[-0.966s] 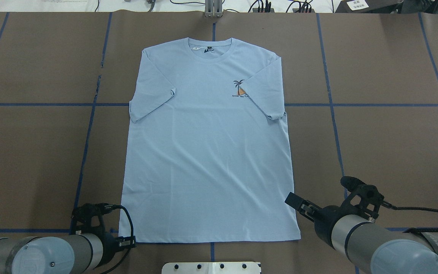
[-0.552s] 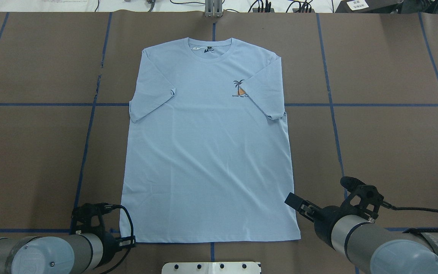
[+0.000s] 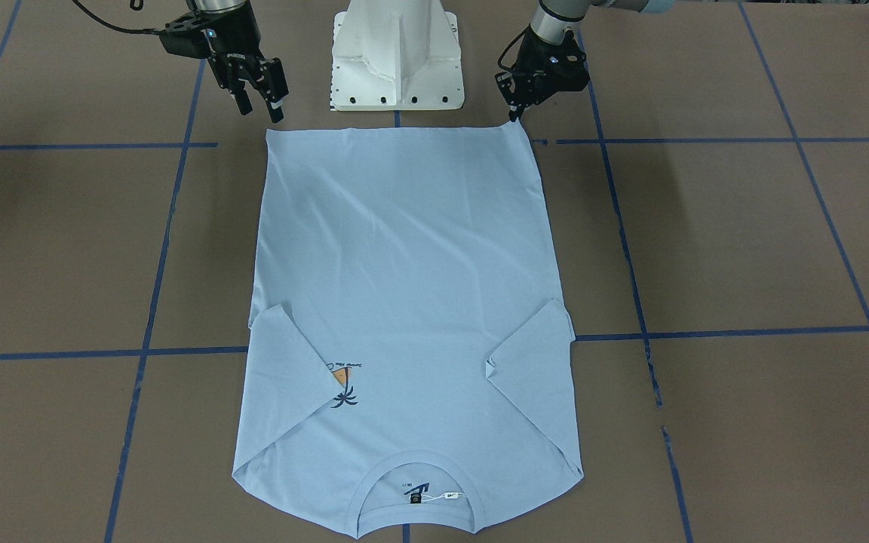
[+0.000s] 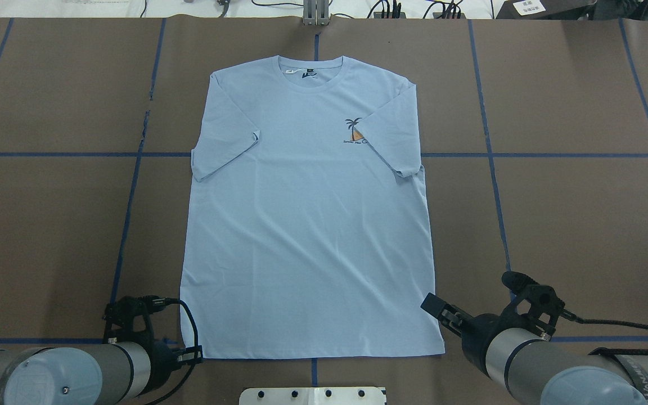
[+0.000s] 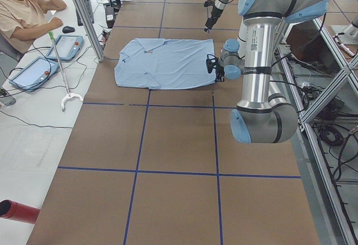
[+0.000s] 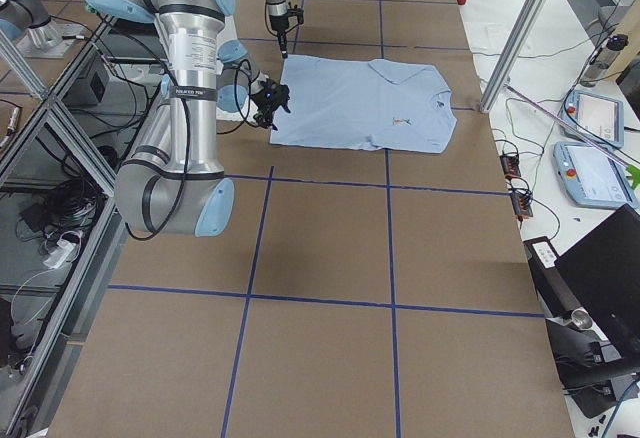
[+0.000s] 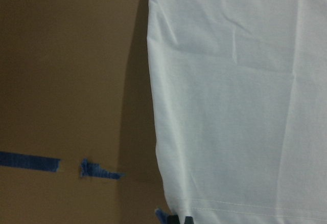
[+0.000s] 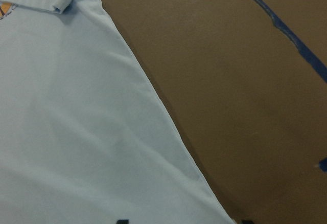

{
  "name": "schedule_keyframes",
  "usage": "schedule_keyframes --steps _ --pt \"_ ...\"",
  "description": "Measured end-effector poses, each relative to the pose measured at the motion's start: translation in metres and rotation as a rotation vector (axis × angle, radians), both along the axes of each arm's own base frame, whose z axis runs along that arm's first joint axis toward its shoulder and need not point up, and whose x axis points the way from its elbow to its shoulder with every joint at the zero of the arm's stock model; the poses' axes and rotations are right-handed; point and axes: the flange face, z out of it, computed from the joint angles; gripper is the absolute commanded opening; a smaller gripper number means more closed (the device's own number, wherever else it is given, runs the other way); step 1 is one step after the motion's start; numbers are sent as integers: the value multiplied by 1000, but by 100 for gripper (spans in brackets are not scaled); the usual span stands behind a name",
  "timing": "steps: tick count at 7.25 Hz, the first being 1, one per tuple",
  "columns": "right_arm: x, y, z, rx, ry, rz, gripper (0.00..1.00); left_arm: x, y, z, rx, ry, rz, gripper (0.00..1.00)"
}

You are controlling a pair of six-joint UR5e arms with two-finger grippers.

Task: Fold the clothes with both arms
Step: 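Grasp both hem corners nearest the robot with both grippers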

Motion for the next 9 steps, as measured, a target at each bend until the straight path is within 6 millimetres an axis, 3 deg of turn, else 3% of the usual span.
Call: schedule_keyframes --steps 2,6,8,9 --pt "-20 22 16 12 69 -12 78 0 0 -12 1 24 -1 0" --pt "-53 31 33 22 115 -17 70 -3 -1 -20 2 43 -3 0" --pt "-57 32 40 25 129 -17 60 -3 -1 -21 3 46 -3 0" --pt "-59 32 42 25 133 -16 49 -3 -1 -21 3 47 -3 0"
